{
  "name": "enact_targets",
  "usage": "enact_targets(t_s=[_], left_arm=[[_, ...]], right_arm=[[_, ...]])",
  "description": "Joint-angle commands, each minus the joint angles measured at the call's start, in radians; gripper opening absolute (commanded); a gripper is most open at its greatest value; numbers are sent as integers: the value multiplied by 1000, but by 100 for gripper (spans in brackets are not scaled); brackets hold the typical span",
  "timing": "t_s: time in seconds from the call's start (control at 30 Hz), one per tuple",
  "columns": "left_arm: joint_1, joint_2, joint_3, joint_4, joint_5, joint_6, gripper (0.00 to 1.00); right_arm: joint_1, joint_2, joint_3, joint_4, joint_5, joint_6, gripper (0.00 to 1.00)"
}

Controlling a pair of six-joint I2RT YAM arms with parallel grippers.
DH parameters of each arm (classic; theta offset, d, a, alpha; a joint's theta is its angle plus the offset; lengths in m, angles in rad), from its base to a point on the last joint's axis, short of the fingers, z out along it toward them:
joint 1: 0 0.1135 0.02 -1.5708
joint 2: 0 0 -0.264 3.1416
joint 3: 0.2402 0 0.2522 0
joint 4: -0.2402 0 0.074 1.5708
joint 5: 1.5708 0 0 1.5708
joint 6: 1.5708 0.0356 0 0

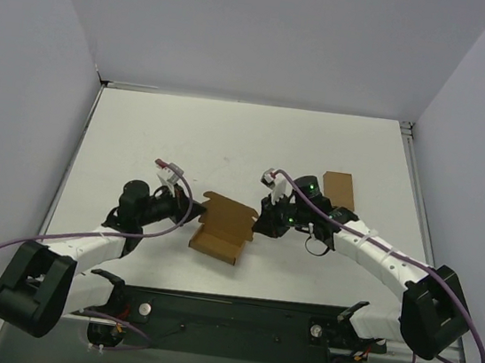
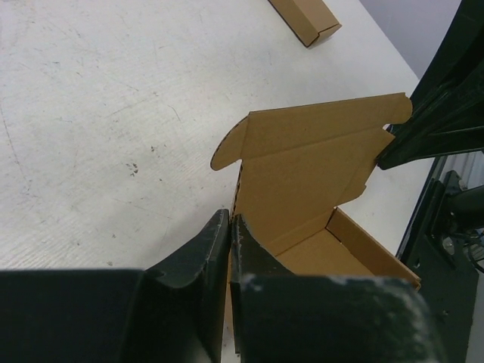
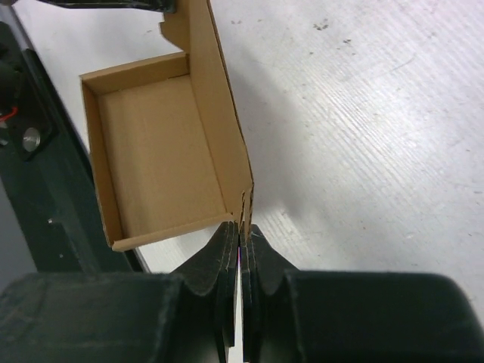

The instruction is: Fold the paper box

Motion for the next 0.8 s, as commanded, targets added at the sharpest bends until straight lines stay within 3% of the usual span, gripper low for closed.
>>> enact_targets(t_s=[0.0,0.17,0.33,0.57,0.77], left_arm=[[-68,-29,64,-43,-90,71,9],[-160,-29,85,-112,-237,112,0],[-239,-13,93,-95,-409,112,0],[-391,48,122,-80,-703,123,0],[-502,109,110,12,-849,137,0]], right_arm=[[38,-14,35,40,181,-8,0],[87,-30,11,118,369,63,0],[159,-31,-9,210,576,120,0],[228,14,-6,284,719,198,0],[288,37,-46,348,851,265,0]])
